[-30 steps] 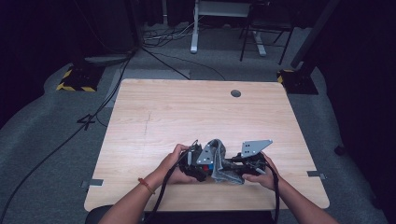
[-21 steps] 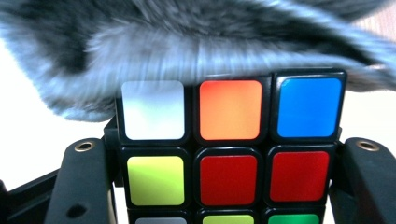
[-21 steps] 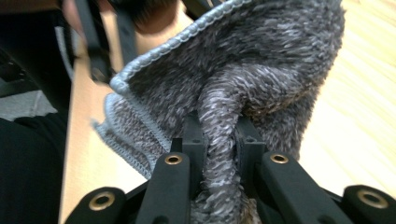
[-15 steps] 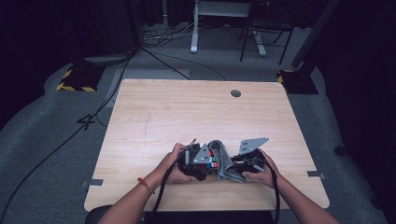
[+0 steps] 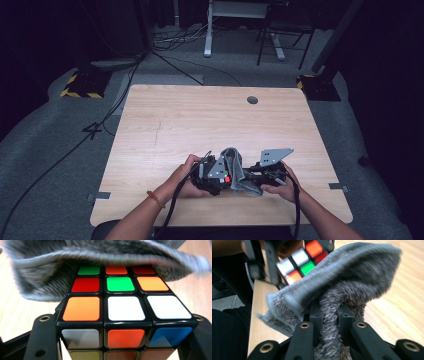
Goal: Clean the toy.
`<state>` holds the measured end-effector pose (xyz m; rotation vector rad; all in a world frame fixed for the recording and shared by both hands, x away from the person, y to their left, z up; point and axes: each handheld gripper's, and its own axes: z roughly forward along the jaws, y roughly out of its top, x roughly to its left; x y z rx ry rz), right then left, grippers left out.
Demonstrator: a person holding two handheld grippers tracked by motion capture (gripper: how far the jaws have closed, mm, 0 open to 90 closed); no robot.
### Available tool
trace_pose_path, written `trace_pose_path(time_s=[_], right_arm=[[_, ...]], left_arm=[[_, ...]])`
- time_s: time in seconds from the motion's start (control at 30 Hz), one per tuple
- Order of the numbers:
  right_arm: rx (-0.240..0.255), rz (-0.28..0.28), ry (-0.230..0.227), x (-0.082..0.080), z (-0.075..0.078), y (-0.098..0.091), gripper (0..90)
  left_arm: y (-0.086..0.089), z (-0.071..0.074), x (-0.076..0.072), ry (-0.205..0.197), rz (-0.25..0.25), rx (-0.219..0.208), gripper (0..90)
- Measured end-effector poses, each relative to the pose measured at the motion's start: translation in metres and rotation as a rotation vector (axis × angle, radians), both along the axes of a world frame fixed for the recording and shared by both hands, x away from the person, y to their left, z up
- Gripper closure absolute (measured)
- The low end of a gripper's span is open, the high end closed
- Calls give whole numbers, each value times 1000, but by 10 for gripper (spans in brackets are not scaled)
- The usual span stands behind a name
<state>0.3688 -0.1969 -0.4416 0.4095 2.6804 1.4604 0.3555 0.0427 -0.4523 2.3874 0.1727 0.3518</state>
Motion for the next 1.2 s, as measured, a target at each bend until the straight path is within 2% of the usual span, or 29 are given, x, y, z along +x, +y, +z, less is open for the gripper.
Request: trace_pose_path(time_s=[0.07,0.13,0.23,0.33,0.5,0.53,0.6,0.63,0.7,0.8,1.0,1.1,1.2], right_arm=[[28,9,-5,-3,5,0,792],[23,17,-19,-6,8,2,791],[-3,14,-36,-9,7,7,791],[-15,-27,-34,-1,4,3,791],[-40,-62,25,10,-7,-4,791],[-36,-54,36,11,-8,-4,791],[-11,-31,29,8,-8,-1,791],[7,-21,14,5,-7,0,792],[4,-25,-23,0,-4,3,792],[36,-22,-12,-1,-1,0,792],[81,-18,-8,-1,4,-3,793],[91,-2,-15,-4,6,-1,793],[81,-2,-21,-4,7,0,793]], left_arm=[[-3,-3,1,2,4,20,335],[-6,-4,1,14,-7,17,335],[-6,-4,1,13,-2,14,336],[-2,0,1,17,0,-22,337],[2,10,-1,13,-23,-113,337],[2,12,-2,10,-24,-110,337],[1,10,-2,-4,-16,-89,336],[2,8,-2,0,-15,-88,336],[3,8,-1,11,-16,-98,333],[3,8,0,7,-13,-95,331],[0,3,1,3,2,-46,330],[-2,2,1,5,-2,-41,330],[0,4,1,7,1,-56,333]])
